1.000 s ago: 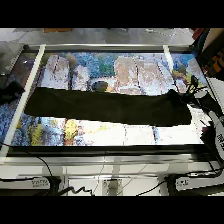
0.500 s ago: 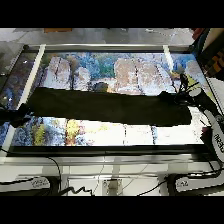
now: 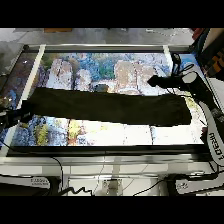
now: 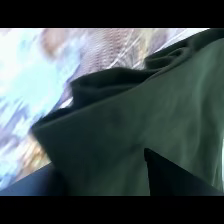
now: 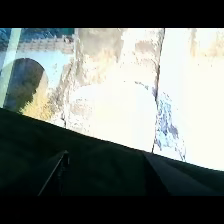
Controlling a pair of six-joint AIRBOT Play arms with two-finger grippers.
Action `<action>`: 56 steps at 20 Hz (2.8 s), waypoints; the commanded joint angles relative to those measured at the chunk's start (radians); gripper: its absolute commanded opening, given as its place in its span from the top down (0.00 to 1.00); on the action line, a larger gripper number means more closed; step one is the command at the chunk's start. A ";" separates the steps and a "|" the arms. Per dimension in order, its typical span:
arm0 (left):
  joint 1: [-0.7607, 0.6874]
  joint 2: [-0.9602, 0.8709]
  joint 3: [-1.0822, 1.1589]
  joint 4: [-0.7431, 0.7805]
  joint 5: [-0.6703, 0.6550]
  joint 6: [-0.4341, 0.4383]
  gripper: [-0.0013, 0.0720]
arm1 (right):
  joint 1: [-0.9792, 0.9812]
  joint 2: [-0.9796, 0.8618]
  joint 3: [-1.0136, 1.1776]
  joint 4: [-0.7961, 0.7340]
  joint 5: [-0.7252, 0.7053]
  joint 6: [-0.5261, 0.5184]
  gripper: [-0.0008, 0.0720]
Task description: Fold the clothes and pants, and hang the long-sleeved shirts on hangers.
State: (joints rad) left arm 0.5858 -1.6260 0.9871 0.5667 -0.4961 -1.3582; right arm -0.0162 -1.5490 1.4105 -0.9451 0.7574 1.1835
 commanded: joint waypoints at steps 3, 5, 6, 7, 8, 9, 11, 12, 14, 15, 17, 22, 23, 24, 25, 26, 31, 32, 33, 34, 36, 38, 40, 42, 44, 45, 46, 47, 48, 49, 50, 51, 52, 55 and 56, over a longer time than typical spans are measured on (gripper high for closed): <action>-0.104 -0.061 0.135 -0.029 0.124 0.084 0.53 | 0.137 -0.009 0.032 -0.009 -0.244 0.001 0.30; -0.126 -0.061 0.182 -0.009 0.182 0.093 0.88 | 0.182 -0.010 0.032 -0.009 -0.288 0.008 0.53; -0.126 -0.061 0.208 0.010 0.162 0.106 0.96 | 0.203 -0.010 0.032 -0.014 -0.290 0.007 0.95; -0.128 -0.060 0.235 0.023 0.121 0.133 0.96 | 0.223 -0.011 0.032 -0.028 -0.294 0.008 0.95; -0.129 -0.058 0.261 0.041 0.063 0.150 0.96 | 0.240 -0.015 0.033 -0.030 -0.299 0.008 0.95; -0.132 -0.052 0.281 0.043 -0.002 0.175 0.96 | 0.256 -0.023 0.033 -0.027 -0.307 0.014 0.95; -0.136 -0.022 0.309 0.044 -0.142 0.246 0.96 | 0.285 -0.044 0.034 -0.026 -0.316 0.070 0.95; -0.137 0.008 0.310 0.043 -0.188 0.278 0.96 | 0.301 -0.059 0.034 -0.026 -0.316 0.098 0.95; -0.137 0.074 0.310 0.047 -0.262 0.306 0.96 | 0.335 -0.085 0.035 -0.023 -0.333 0.147 0.95; -0.137 0.115 0.310 0.047 -0.302 0.322 0.96 | 0.354 -0.098 0.035 -0.019 -0.360 0.180 0.95; -0.149 0.191 0.310 0.046 -0.369 0.349 0.96 | 0.397 -0.122 0.036 -0.017 -0.436 0.267 0.95; -0.223 0.367 0.310 0.046 -0.517 0.354 0.96 | 0.514 -0.244 0.179 -0.007 -0.394 0.372 0.95; -0.232 0.403 0.310 0.046 -0.519 0.353 0.96 | 0.539 -0.271 0.219 -0.005 -0.372 0.377 0.95; -0.238 0.442 0.310 0.045 -0.519 0.353 0.96 | 0.562 -0.297 0.255 0.000 -0.347 0.377 0.95; -0.238 0.479 0.310 0.037 -0.519 0.353 0.96 | 0.584 -0.324 0.289 0.003 -0.322 0.381 0.95; -0.238 0.518 0.310 0.026 -0.519 0.353 0.96 | 0.610 -0.351 0.321 0.004 -0.296 0.396 0.95; -0.238 0.625 0.310 0.027 -0.514 0.353 0.96 | 0.755 -0.438 0.391 0.011 -0.297 0.504 0.95; -0.238 0.624 0.310 0.027 -0.515 0.353 0.96 | 0.787 -0.450 0.399 0.015 -0.306 0.514 0.95; -0.238 0.622 0.310 0.026 -0.515 0.352 0.96 | 0.817 -0.459 0.401 0.021 -0.320 0.518 0.95; -0.238 0.621 0.310 0.026 -0.515 0.352 0.96 | 0.840 -0.462 0.400 0.025 -0.330 0.518 0.95; -0.238 0.621 0.310 0.023 -0.515 0.352 0.96 | 0.874 -0.463 0.400 0.021 -0.330 0.518 0.95; -0.238 0.620 0.309 0.024 -0.515 0.352 0.96 | 0.880 -0.463 0.400 0.014 -0.329 0.518 0.95; -0.243 0.616 0.302 0.024 -0.515 0.352 0.96 | 0.859 -0.459 0.400 -0.010 -0.324 0.518 0.95; -0.268 0.594 0.300 0.024 -0.515 0.352 0.96 | 0.814 -0.447 0.400 -0.025 -0.297 0.518 0.94; -0.322 0.549 0.300 0.024 -0.515 0.352 0.96 | 0.745 -0.423 0.401 -0.045 -0.230 0.517 0.94; -0.359 0.518 0.300 0.024 -0.516 0.352 0.96 | 0.702 -0.407 0.401 -0.059 -0.179 0.517 0.94; -0.406 0.480 0.300 0.028 -0.515 0.352 0.96 | 0.654 -0.391 0.401 -0.067 -0.115 0.517 0.94; -0.455 0.436 0.300 0.027 -0.515 0.352 0.96 | 0.609 -0.378 0.401 -0.079 -0.059 0.517 0.94; -0.503 0.394 0.300 0.026 -0.512 0.352 0.96 | 0.562 -0.364 0.400 -0.093 -0.003 0.517 0.94; -0.557 0.346 0.300 0.024 -0.507 0.352 0.96 | 0.512 -0.352 0.400 -0.113 0.050 0.516 0.94; -0.608 0.302 0.300 0.023 -0.504 0.352 0.96 | 0.463 -0.342 0.400 -0.135 0.095 0.516 0.94; -0.668 0.256 0.300 0.021 -0.503 0.352 0.96 | 0.419 -0.335 0.400 -0.147 0.129 0.515 0.95; -0.725 0.214 0.300 0.006 -0.503 0.353 0.96 | 0.376 -0.327 0.400 -0.157 0.156 0.515 0.94; -0.911 0.096 0.300 -0.051 -0.490 0.360 0.96 | 0.275 -0.310 0.400 -0.160 0.204 0.503 0.94; -0.965 0.064 0.300 -0.051 -0.473 0.394 0.96 | 0.251 -0.301 0.400 -0.164 0.205 0.500 0.94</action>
State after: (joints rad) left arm -0.2256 -1.4609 1.2873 0.5457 -0.9928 -0.9970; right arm 0.3271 -1.8713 1.8099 -1.0901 0.8917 1.6947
